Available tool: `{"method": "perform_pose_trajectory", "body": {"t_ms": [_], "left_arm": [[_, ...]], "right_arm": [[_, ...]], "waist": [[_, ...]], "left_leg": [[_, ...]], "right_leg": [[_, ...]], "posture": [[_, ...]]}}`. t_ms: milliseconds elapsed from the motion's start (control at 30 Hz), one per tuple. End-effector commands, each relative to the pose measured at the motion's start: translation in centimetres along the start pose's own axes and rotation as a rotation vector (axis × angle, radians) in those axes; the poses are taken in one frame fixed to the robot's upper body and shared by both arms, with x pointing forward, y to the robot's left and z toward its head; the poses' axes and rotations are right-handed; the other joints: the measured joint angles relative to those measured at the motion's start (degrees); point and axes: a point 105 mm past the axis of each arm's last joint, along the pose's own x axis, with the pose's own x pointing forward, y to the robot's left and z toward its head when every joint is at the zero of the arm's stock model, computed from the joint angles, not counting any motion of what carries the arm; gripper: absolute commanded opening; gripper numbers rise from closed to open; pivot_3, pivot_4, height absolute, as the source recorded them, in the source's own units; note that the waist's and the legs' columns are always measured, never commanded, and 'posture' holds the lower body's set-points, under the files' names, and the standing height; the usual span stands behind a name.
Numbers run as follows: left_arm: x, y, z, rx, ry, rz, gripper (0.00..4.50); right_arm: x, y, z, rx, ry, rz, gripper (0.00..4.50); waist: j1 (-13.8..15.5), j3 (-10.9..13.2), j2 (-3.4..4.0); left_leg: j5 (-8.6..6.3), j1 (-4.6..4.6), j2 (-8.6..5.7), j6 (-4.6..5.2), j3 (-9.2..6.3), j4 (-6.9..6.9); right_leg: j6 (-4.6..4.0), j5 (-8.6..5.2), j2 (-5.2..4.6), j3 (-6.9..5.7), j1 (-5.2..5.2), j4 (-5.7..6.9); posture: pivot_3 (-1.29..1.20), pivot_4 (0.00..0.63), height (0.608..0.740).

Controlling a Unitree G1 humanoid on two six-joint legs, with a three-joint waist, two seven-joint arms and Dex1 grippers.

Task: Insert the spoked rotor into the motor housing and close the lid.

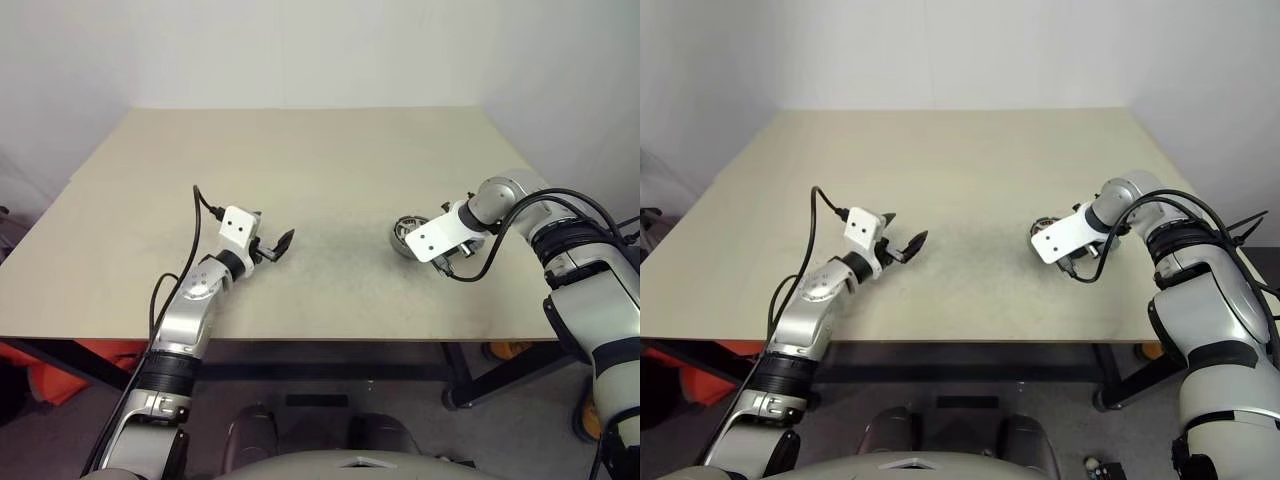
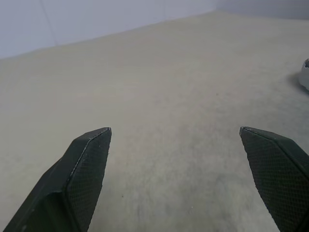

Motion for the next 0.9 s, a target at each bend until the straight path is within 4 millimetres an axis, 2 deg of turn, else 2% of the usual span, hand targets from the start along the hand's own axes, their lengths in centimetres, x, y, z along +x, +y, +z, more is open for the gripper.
{"method": "perform_pose_trajectory", "body": {"t_ms": [33,100,133,200,333,667,900], "left_arm": [[-0.1,0.5,1.8,0.029,-0.061,0.016,4.5],[-0.1,0.5,1.8,0.028,-0.06,0.017,4.5],[-0.1,0.5,1.8,0.028,-0.06,0.017,4.5],[-0.1,0.5,1.8,0.029,-0.06,0.017,4.5],[-0.1,0.5,1.8,0.03,-0.061,0.016,4.5],[0.0,0.7,1.9,0.033,-0.061,0.018,4.5],[0.0,0.6,1.8,0.032,-0.06,0.016,4.5]], "right_arm": [[-0.8,-0.3,0.1,-0.012,-0.004,-0.017,1.89],[-0.8,-0.3,0.2,-0.013,-0.009,-0.015,1.89],[-0.8,-0.3,0.4,-0.011,-0.016,-0.011,1.72],[-0.8,-0.3,0.6,-0.005,-0.025,-0.006,1.28],[-0.8,-0.6,0.6,0.007,-0.021,-0.011,0.03],[-0.6,-1.3,0.2,0.036,0.009,-0.061,0.01],[-0.9,-2.1,0.5,0.136,-0.057,-0.117,0.01]], "waist": [[0.02,0.0,0.0],[0.03,0.0,0.0],[0.03,0.0,0.0],[0.04,0.0,0.0],[0.04,0.0,0.0],[-0.12,0.0,-0.01],[-0.71,0.0,0.0]], "left_leg": [[0.0,0.0,0.0,0.0,0.0,0.01],[0.0,-0.01,0.0,0.0,0.0,0.03],[0.0,-0.01,0.0,0.0,0.0,0.04],[0.0,-0.01,0.0,0.0,0.0,0.04],[0.0,0.0,0.01,0.0,0.0,0.06],[0.0,0.07,0.01,0.0,0.01,0.22],[0.0,0.09,0.0,0.0,0.01,0.28]], "right_leg": [[0.0,0.0,0.0,0.0,0.0,0.0],[0.0,0.0,0.0,0.0,0.0,0.02],[0.0,0.0,0.0,0.0,0.0,0.02],[0.0,0.0,0.0,0.0,0.0,0.03],[0.0,0.0,0.0,0.0,0.01,0.06],[0.01,-0.01,0.0,0.03,0.0,0.22],[0.04,-0.02,0.0,0.03,-0.01,0.31]], "posture": [[0.0,0.0,0.74],[0.0,0.0,0.74],[0.0,0.0,0.74],[0.0,0.0,0.74],[0.0,0.0,0.74],[0.0,0.0,0.74],[0.0,0.0,0.74]]}}
